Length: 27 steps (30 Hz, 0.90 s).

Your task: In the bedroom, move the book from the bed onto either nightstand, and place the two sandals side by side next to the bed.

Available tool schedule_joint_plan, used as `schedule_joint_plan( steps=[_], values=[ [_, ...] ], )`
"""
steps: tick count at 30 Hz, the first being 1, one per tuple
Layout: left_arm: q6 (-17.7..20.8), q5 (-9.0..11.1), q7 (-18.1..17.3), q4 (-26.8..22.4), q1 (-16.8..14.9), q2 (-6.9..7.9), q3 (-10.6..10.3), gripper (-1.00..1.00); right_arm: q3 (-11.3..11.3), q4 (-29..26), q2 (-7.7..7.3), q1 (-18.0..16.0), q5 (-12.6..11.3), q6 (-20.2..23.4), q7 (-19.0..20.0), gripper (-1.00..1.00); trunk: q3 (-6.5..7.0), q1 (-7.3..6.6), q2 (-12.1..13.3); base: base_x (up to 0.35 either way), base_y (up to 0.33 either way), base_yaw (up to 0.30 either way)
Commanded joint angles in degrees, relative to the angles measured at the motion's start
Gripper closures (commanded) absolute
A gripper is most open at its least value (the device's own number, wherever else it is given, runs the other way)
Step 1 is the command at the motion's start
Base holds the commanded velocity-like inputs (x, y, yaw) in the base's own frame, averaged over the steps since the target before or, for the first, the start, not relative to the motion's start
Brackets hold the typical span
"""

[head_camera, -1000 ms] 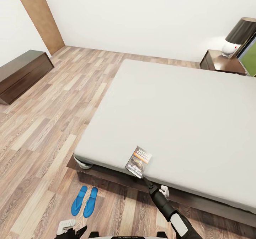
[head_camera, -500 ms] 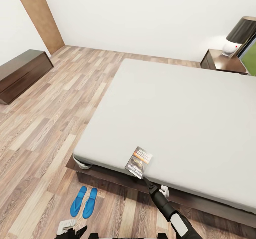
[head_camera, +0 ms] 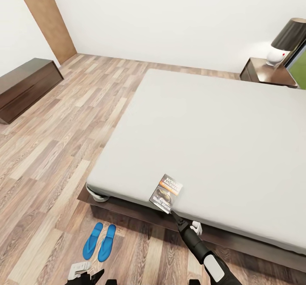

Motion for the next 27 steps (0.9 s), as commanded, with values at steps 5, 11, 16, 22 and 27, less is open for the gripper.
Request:
schedule_joint_plan(
  steps=[5,11,16,22,27],
  values=[
    [-0.1,0.2,-0.3,0.1,0.0,0.0,0.1,-1.0,-0.2,0.0,0.03,0.0,-0.4,0.6,0.1,-1.0,-0.94,1.11,-2.1,0.0,0.0,0.0],
    [-0.1,0.2,-0.3,0.1,0.0,0.0,0.1,-1.0,-0.2,0.0,0.03,0.0,-0.4,0.6,0.1,-1.0,-2.02,2.43,-4.5,0.0,0.0,0.0],
    [-0.1,0.2,-0.3,0.1,0.0,0.0,0.1,-1.0,-0.2,0.0,0.03,0.0,-0.4,0.6,0.1,-1.0,-2.91,3.52,-6.5,0.0,0.0,0.0],
    [-0.1,0.2,-0.3,0.1,0.0,0.0,0.1,-1.0,-0.2,0.0,0.03,0.0,-0.4,0.6,0.1,-1.0,-3.99,4.84,-8.9,0.0,0.0,0.0],
    [-0.1,0.2,-0.3,0.0,0.0,0.0,0.2,-1.0,-0.2,0.0,0.03,0.0,-0.4,0.6,0.1,-1.0,-4.89,5.94,-10.9,0.0,0.0,0.0]
  ],
)
